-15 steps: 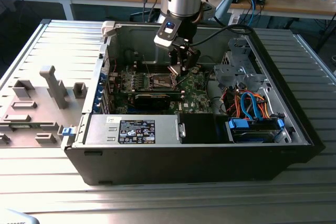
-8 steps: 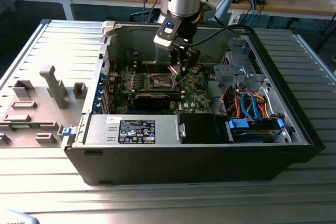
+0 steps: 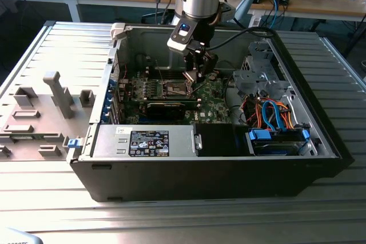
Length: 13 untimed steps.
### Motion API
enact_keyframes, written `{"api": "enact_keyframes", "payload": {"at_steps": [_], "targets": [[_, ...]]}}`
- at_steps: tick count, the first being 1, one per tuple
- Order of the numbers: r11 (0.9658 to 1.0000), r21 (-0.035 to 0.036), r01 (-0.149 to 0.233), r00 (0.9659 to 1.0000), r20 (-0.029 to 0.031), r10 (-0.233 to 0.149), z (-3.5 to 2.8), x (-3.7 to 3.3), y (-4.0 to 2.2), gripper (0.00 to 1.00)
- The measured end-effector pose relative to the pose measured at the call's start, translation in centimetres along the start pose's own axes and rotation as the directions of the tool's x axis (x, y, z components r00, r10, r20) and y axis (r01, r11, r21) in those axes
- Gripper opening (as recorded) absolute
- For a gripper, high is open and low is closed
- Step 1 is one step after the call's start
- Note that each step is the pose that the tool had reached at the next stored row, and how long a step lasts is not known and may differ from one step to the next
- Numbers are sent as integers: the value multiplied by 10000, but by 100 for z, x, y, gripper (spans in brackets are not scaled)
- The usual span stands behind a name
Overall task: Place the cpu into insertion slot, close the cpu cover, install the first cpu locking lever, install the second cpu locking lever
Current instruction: 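Place the cpu into insertion slot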
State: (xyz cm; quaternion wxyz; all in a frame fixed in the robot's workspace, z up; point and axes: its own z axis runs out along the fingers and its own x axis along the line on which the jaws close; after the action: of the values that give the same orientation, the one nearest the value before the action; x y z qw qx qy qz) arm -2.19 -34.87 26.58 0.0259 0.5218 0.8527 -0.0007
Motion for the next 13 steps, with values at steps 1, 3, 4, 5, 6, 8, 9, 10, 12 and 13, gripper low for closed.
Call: {"api": "enact_keyframes", "payload": {"at_steps": [1, 3, 4, 5, 6, 8, 9, 10, 12, 13], "targets": [[10000, 0, -13, 10000, 0, 13, 0, 0, 0, 54], [10000, 1, -29, 10000, 0, 29, 0, 0, 0, 54], [10000, 2, -37, 10000, 0, 37, 0, 0, 0, 54], [10000, 2, -44, 10000, 1, 44, 0, 0, 0, 54], [10000, 2, -48, 10000, 1, 48, 0, 0, 0, 54], [10000, 3, -59, 10000, 2, 59, 0, 0, 0, 54], [10000, 3, -66, 10000, 1, 66, 0, 0, 0, 54], [10000, 4, -74, 10000, 1, 74, 0, 0, 0, 54], [10000, 5, -95, 10000, 2, 95, 0, 0, 0, 54], [9999, 5, -104, 9999, 2, 104, 0, 0, 0, 54]]}}
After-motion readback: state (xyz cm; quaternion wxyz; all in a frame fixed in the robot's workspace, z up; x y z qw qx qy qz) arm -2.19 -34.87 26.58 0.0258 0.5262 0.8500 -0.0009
